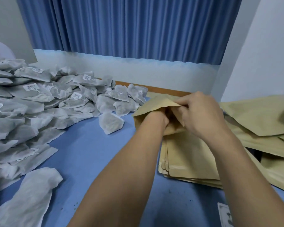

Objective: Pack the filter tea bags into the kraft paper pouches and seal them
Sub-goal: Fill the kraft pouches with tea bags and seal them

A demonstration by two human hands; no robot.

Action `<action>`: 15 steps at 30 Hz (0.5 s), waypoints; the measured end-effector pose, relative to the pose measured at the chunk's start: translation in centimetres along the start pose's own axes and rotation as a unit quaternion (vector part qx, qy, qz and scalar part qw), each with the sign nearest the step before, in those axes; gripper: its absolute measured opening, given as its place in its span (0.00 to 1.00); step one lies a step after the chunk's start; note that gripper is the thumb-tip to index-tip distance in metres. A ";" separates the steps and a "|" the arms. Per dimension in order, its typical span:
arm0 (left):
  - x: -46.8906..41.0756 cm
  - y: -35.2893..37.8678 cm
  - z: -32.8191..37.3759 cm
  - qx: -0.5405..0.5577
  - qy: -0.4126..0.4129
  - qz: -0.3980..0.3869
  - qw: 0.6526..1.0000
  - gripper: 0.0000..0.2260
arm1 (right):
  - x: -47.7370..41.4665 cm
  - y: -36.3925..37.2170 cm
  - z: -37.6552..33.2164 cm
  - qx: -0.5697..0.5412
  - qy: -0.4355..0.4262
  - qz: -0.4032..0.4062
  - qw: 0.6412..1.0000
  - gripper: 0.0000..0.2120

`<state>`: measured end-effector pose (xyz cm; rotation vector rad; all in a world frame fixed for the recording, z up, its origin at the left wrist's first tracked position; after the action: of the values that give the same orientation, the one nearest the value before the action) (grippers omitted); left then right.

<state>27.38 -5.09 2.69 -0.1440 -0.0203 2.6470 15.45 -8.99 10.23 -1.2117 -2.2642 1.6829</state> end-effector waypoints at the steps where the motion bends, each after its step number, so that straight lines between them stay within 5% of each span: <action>1: 0.0 0.0 0.2 0.122 -0.036 0.024 0.992 0.10 | 0.3 -0.2 -0.3 0.028 -0.013 0.003 1.000 0.12; 2: -0.2 0.4 0.1 0.184 -0.083 0.026 0.979 0.13 | 0.7 -0.5 -0.4 0.044 -0.019 0.013 0.999 0.10; 3: 0.0 0.3 0.2 0.129 -0.074 0.021 0.989 0.15 | 1.1 -0.7 -0.4 0.043 -0.018 0.021 0.999 0.09; 6: 2.8 0.8 2.7 -0.060 0.072 -0.056 0.994 0.12 | 2.3 -1.9 0.9 0.020 0.014 0.053 0.998 0.10; 8: 5.9 1.4 3.3 -0.239 0.139 -0.097 0.956 0.09 | 3.3 -3.2 1.7 0.003 0.031 0.094 0.995 0.12; 10: 10.4 0.8 3.7 -0.329 0.287 -0.055 0.898 0.08 | 4.4 -3.9 2.2 -0.007 0.034 0.115 0.993 0.16; 13: 19.4 -0.8 3.5 -0.235 0.504 0.014 0.831 0.05 | 6.6 -4.3 2.9 0.008 0.033 0.118 0.992 0.22; 15: 22.9 -2.1 1.8 -0.122 0.425 0.073 0.894 0.08 | 7.8 -4.8 3.5 0.003 0.039 0.134 0.990 0.23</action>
<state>8.11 7.58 2.32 -1.4112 -0.0522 2.4817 5.84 -7.29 9.92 -1.6123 -2.1281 1.6867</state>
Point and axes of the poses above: each hand's wrist, its own x-axis away from the middle knuckle, its own y-axis out of the palm, z = x × y, the point moved 5 cm from there along -x, towards the middle knuckle, and after that the axes turned 13 degrees about y, right-handed, at the moved point
